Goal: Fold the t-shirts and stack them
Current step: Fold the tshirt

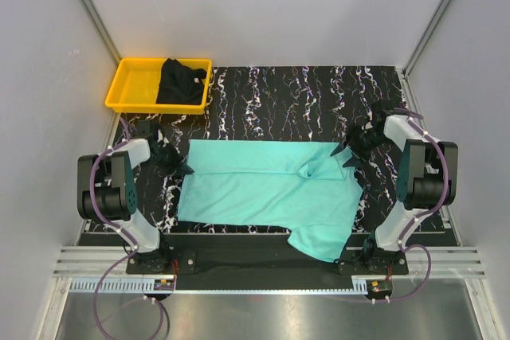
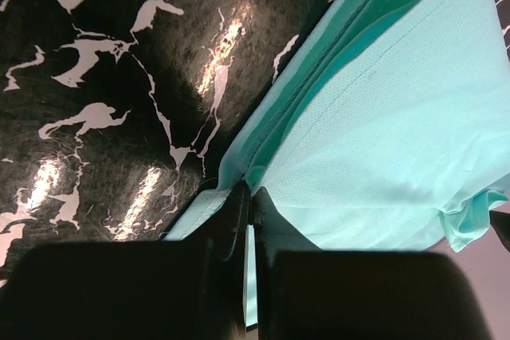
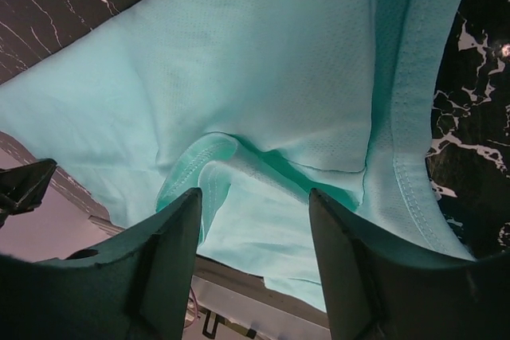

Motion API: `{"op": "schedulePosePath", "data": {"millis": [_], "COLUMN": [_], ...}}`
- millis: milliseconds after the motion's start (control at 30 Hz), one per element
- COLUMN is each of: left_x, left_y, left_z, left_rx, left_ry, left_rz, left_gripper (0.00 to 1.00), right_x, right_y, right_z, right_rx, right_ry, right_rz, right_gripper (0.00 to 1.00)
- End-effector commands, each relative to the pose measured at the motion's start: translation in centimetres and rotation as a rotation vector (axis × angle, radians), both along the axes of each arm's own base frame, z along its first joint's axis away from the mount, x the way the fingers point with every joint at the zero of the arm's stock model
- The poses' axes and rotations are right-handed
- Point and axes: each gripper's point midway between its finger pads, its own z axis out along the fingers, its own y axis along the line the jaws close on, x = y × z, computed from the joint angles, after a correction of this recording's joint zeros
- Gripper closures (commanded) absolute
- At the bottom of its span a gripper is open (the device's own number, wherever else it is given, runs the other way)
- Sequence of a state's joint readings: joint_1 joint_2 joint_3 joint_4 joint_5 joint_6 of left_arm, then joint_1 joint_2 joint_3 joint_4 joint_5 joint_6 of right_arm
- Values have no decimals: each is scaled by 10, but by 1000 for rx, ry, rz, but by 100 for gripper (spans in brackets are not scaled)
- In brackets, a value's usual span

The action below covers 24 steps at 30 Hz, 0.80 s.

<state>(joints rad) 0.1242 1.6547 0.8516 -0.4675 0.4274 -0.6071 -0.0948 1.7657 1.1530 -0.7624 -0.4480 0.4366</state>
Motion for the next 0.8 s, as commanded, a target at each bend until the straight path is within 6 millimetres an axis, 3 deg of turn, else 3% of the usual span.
{"op": "schedulePosePath", "data": {"millis": [0, 300, 467, 533, 567, 600, 667, 700, 767], "left_x": [9, 8, 8, 8, 9, 9, 10, 9, 9], "left_y": [2, -1, -2, -2, -2, -2, -2, -2, -3], "left_z": [6, 6, 6, 6, 7, 7, 7, 7, 7], "left_rx": [2, -14, -18, -21, -20, -20, -20, -18, -23], "left_ry": [-54, -55, -56, -57, -60, -58, -63, -61, -62], "left_rz": [-23, -43, -47, -49, -49, -51, -51, -49, -52], "left_gripper": [100, 100, 100, 100, 100, 100, 100, 100, 100], "right_x": [21, 46, 50, 38, 29, 6, -24, -46, -62], "right_y": [-2, 12, 31, 42, 49, 58, 75, 77, 66], "right_z": [8, 2, 4, 7, 18, 11, 29, 23, 34], "right_rx": [0, 76, 120, 160, 178, 205, 263, 266, 189], "right_ry": [-71, -126, -134, -107, -112, -57, -25, 26, 6], "right_rz": [20, 46, 82, 90, 93, 95, 90, 78, 45], "right_gripper": [36, 38, 42, 42, 43, 43, 43, 43, 41]}}
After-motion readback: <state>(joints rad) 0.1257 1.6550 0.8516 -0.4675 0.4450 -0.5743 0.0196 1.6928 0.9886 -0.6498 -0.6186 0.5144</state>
